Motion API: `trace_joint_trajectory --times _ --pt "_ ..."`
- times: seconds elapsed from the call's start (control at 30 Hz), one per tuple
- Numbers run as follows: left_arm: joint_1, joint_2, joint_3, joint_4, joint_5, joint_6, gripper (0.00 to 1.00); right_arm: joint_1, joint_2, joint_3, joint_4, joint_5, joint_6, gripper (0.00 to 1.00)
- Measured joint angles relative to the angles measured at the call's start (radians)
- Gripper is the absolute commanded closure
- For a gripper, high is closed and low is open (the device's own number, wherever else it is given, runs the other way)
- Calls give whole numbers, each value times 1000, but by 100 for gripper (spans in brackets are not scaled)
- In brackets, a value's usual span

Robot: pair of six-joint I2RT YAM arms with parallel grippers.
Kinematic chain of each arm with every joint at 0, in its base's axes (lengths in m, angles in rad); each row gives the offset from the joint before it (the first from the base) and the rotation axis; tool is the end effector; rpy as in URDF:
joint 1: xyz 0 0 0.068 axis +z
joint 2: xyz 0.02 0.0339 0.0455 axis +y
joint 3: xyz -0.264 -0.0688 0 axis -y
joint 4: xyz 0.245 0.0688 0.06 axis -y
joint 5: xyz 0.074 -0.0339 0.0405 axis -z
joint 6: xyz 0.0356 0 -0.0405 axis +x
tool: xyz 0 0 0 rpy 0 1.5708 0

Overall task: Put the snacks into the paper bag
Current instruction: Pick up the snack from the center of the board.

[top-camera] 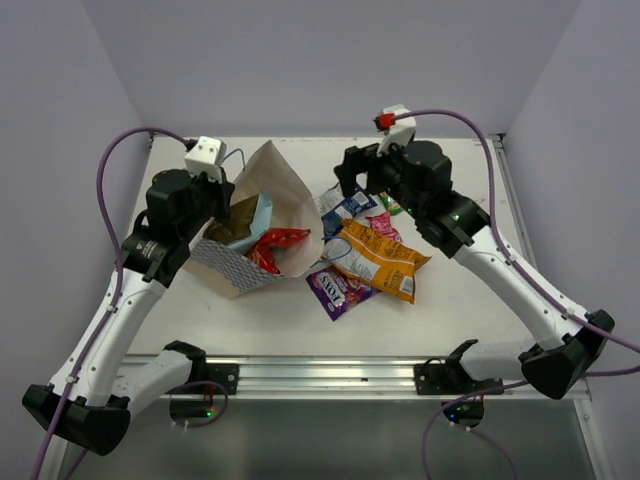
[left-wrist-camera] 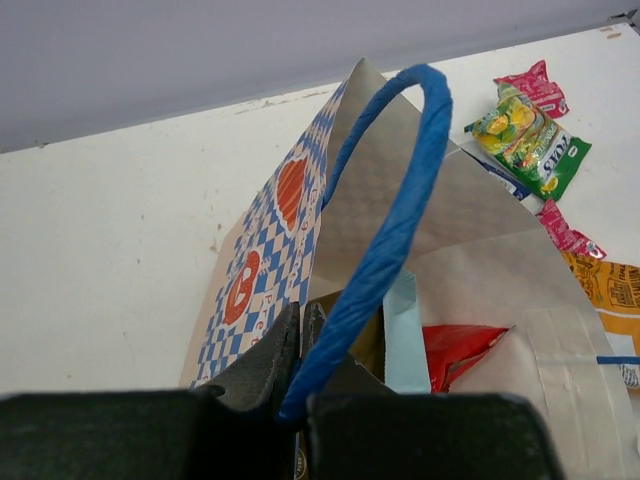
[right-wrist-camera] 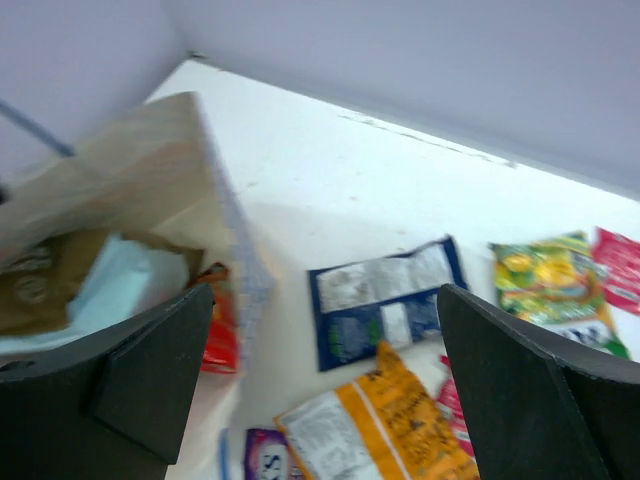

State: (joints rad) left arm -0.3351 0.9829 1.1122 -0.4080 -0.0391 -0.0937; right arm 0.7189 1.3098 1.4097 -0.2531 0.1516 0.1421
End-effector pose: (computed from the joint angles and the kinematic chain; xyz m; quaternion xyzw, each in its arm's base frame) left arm 0.2027 -0.0691 0.3941 0.0844 0.7939 -0.1128 0.5915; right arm 0.2275 0.1919 0.4360 -0.1680 0.7397 0.2186 0.6138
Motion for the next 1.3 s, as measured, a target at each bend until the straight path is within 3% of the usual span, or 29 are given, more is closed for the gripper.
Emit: trace_joint_trajectory --times 0.17,0.5,1.0,1.3 --pt "0 -13 -28 24 -1 0 100 -195 -35 -80 -35 -4 32 1" --pt "0 -27 -51 43 0 1 100 -388 89 -140 -68 -121 93 2" --pt "0 -32 -60 47 2 6 100 -443 589 87 -74 -392 111 11" --pt "0 -29 -57 28 1 7 100 -443 784 173 -66 -462 107 11"
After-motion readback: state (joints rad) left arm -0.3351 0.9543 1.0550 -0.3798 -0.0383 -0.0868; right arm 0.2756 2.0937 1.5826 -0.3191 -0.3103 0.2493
